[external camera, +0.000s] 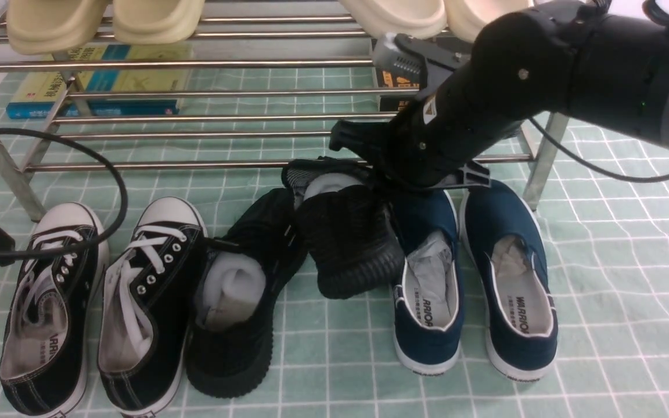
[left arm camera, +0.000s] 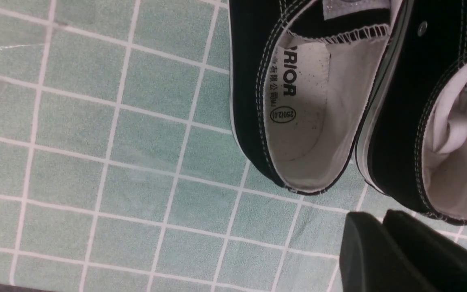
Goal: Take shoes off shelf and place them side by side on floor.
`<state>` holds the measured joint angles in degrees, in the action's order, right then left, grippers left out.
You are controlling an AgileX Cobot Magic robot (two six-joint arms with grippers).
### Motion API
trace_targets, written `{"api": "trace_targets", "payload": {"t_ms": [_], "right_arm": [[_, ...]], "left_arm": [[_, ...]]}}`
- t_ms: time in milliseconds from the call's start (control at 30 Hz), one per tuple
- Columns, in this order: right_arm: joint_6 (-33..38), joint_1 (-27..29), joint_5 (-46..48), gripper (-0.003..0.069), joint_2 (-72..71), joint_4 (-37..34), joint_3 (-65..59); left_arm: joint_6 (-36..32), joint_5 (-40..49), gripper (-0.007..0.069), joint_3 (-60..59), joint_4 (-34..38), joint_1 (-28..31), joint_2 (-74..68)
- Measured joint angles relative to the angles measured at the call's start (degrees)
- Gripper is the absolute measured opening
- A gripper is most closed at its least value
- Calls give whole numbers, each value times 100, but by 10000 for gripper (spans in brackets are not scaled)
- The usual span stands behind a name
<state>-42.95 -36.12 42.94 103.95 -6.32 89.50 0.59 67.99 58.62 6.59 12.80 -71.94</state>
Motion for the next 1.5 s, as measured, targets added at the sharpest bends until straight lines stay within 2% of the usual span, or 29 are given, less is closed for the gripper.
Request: {"api": "trace_targets", "payload": {"t_ms": [167,400,767,1000,1267,1500], "right_arm": [[-342,0,229,34,0,516,5],[-491,-134,249,34,89,593,9],[-834,-233,-363,34,190,420,126],[-854,-349,28,36,327,482,133],[-856,-522,118,42,707,32,133],[-848,-568,317,53,761,-16,151]], "left_arm": [[0,27,86,0,4,0,0],[0,27,90,0,11,0,0],[0,22,98,0,26,0,0],[0,11,106,0,26,0,0],[-4,9,107,0,29,0,0],[-4,9,111,0,29,0,0]]}}
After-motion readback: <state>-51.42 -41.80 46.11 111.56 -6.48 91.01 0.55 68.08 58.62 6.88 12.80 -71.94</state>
